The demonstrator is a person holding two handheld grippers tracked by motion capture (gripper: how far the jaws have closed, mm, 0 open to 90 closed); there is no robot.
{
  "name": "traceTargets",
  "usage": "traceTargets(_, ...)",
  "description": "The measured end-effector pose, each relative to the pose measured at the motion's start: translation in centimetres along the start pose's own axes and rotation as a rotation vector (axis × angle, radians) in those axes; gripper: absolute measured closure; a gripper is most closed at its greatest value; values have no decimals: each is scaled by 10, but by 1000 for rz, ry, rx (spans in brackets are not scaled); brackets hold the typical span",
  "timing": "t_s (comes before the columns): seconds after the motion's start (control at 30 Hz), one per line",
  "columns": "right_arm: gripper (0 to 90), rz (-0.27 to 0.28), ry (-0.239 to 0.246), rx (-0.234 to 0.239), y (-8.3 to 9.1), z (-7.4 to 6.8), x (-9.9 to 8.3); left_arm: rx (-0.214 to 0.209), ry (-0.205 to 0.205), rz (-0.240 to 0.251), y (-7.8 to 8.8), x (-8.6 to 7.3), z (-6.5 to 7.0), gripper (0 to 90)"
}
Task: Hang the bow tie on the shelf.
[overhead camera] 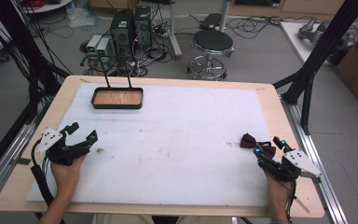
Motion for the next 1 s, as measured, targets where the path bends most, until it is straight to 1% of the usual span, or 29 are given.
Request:
traceTargets(0.2,268,0,-2,11,0,0,0,1,6,-1,0,0,0,183)
traceTargets(0.23,268,4,5,15,0,1,1,-2,4,-3,0,0,-1,183)
traceTargets(0.27,268,0,-2,16,0,0,1,-5,6,-3,0,0,-1,184)
traceTargets(0.4,268,-11,-2,27,-1,1,2,-11,10,-5,0,0,0,184)
traceTargets(0.43,268,-11,-2,27,-1,1,2,-12,11,-7,0,-1,0,184)
traceTargets(0.47,268,-9,8,28,-1,1,3,-14,12,-8,-1,-1,0,184)
traceTargets(0.57,268,-11,5,33,-1,1,4,-14,10,-7,-1,-1,0,184)
traceTargets(0.63,268,-13,12,37,-2,1,4,-15,12,-7,-1,-1,0,185)
traceTargets(0.67,269,-25,16,37,-2,2,4,-16,13,-12,-1,-1,0,187)
traceTargets(0.7,269,-25,16,37,-2,2,4,-16,15,-15,-1,-1,0,187)
traceTargets(0.77,268,-35,28,36,-4,3,3,-15,13,-16,-1,-1,0,187)
traceTargets(0.8,268,-53,33,34,-6,3,2,-13,12,-14,0,-1,0,187)
traceTargets(0.83,268,-53,33,34,-6,3,2,-12,12,-13,0,-1,0,187)
traceTargets(0.87,268,-66,50,33,-7,3,2,-12,16,-12,0,-1,0,187)
traceTargets(0.9,268,-66,50,33,-7,3,2,-12,16,-13,0,-1,0,187)
traceTargets(0.93,268,-69,60,33,-7,4,1,-12,16,-14,-1,-1,0,187)
traceTargets(1.0,268,-70,60,37,-7,5,1,-13,19,-14,-2,-1,0,187)
Point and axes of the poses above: each handheld gripper's, and its own axes: y roughly backward along the jaws, x roughly out of its top, z roughly to its right, the point moved 2 cm from there along -y, roughly forward along the jaws, and after that the axes turned 9 degrees about -x, right-handed, at the moved point
